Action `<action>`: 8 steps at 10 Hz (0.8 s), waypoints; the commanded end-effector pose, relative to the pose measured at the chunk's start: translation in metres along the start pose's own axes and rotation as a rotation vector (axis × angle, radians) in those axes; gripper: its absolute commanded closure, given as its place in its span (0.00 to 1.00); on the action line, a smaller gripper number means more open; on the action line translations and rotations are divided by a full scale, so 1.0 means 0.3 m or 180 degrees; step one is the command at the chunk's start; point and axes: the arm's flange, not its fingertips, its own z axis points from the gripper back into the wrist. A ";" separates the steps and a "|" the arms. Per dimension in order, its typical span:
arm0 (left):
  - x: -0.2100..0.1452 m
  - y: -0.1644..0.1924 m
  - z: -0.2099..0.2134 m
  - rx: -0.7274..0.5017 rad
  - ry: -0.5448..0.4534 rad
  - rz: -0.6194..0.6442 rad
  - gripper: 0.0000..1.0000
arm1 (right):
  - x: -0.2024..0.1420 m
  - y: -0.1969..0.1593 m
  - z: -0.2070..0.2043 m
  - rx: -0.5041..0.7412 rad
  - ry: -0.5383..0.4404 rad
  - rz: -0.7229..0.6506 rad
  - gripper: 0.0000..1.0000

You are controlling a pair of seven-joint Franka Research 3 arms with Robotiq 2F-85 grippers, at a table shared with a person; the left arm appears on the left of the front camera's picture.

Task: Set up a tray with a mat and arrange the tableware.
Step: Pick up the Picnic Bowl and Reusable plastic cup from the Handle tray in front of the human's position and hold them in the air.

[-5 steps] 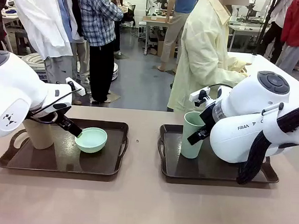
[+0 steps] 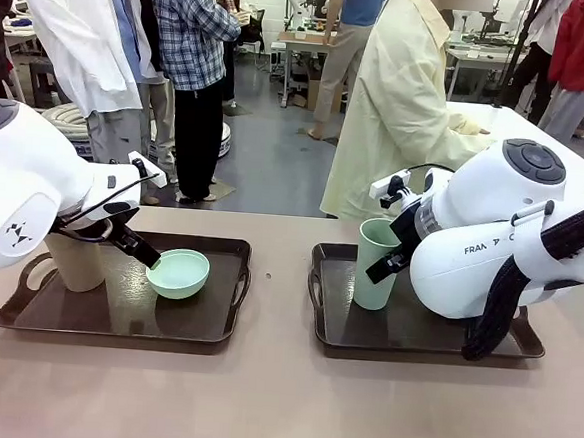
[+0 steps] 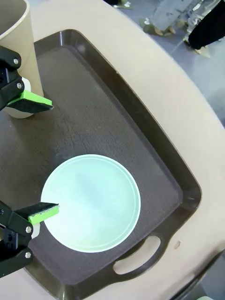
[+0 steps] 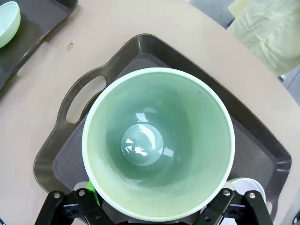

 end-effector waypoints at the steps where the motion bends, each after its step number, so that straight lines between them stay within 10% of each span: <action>1: 0.000 0.000 0.000 0.0000 0.0000 0.0001 0.00 | 0.000 0.000 0.000 0.0000 -0.0002 0.0000 0.00; 8: 0.000 0.000 0.000 0.0000 0.0000 0.0000 0.00 | 0.000 0.000 0.000 0.0000 0.0000 0.0000 0.00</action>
